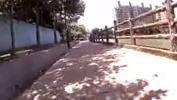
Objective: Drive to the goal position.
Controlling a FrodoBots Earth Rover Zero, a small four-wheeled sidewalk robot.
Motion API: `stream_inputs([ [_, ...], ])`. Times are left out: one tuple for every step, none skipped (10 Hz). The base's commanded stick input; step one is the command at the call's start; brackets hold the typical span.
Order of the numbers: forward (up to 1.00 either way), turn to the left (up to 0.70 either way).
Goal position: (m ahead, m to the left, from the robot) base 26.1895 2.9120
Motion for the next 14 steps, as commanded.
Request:
stream_inputs([
  [1.00, 0.00],
  [1.00, 0.00],
  [1.00, 0.00],
  [1.00, 0.00],
  [1.00, 0.00],
  [1.00, 0.00],
  [1.00, 0.00],
  [1.00, 0.00],
  [1.00, 0.00],
  [1.00, 0.00],
  [1.00, 0.00],
  [1.00, 0.00],
  [1.00, 0.00],
  [1.00, 0.00],
])
